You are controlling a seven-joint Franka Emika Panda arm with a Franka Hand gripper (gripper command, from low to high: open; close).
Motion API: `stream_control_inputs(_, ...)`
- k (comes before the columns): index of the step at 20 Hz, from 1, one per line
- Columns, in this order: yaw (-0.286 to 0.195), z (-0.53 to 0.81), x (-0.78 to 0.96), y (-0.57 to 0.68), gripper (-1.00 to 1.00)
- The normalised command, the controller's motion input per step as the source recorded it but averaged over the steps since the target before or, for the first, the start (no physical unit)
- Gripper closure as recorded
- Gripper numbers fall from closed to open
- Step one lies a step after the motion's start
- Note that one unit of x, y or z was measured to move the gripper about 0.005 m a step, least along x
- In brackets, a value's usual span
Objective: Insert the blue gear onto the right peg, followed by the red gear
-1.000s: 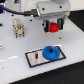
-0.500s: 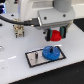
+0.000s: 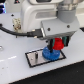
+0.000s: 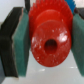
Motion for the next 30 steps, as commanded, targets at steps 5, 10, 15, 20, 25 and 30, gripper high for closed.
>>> stream_control_inputs(5, 0.0, -0.09, 0.15, -0.14, 1.0)
stream_control_inputs(10, 0.0, 0.15, 0.06, -0.04, 1.0)
stream_control_inputs(15, 0.0, 0.21, 0.02, -0.1, 1.0)
stream_control_inputs(20, 0.0, 0.03, 0.14, -0.12, 1.0)
stream_control_inputs(25, 0.0, -0.12, 0.17, -0.17, 1.0)
stream_control_inputs(30, 0.0, -0.1, 0.2, -0.17, 1.0)
